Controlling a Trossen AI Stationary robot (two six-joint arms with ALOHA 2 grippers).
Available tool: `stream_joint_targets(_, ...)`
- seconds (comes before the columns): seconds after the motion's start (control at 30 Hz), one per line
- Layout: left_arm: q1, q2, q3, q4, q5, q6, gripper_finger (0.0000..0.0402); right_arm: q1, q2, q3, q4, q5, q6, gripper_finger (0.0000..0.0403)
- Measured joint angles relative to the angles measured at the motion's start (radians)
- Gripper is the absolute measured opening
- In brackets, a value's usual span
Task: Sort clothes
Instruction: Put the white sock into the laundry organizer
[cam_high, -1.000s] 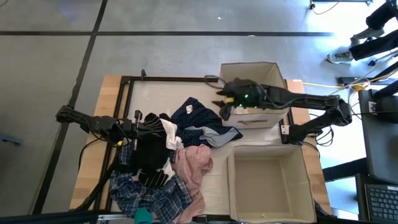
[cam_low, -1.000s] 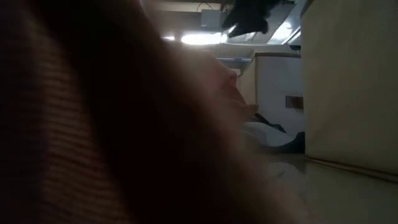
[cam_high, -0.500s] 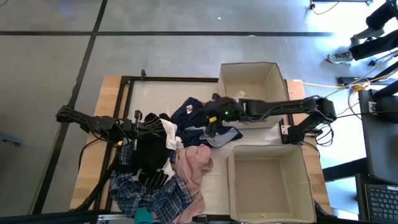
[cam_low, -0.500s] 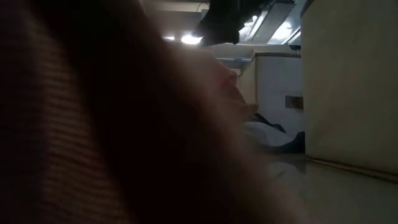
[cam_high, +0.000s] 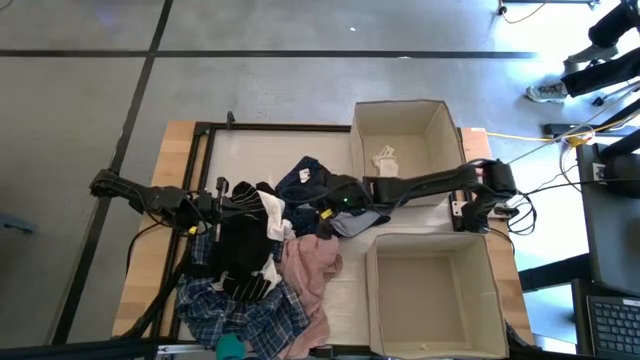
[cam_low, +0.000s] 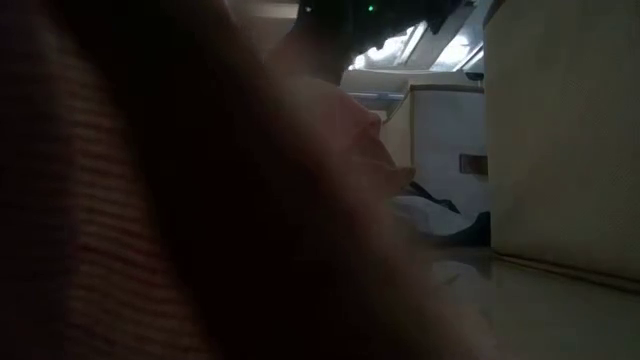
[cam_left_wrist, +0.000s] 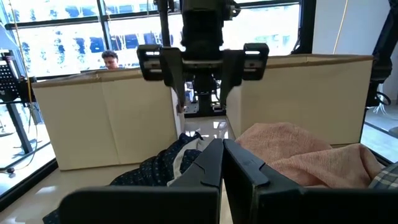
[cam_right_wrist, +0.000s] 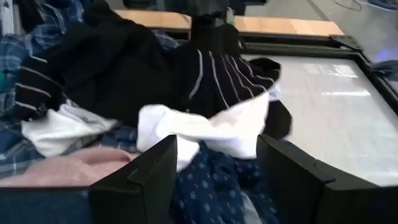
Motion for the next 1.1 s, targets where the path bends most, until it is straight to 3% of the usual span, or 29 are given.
stream_joint_targets(0.33, 0.0, 0.0, 0.0, 0.0, -0.002, 0.0, 0.0001, 0.0, 0.095, 0.001, 0.168, -0.067, 0.003, 0.0221)
stream_joint_targets(1.1, 0.001, 0.0, 0.0, 0.004, -0.004, 0.007, 0.0001, 0.006, 0.203, 0.094, 0.188, -0.066, 0.064, 0.022)
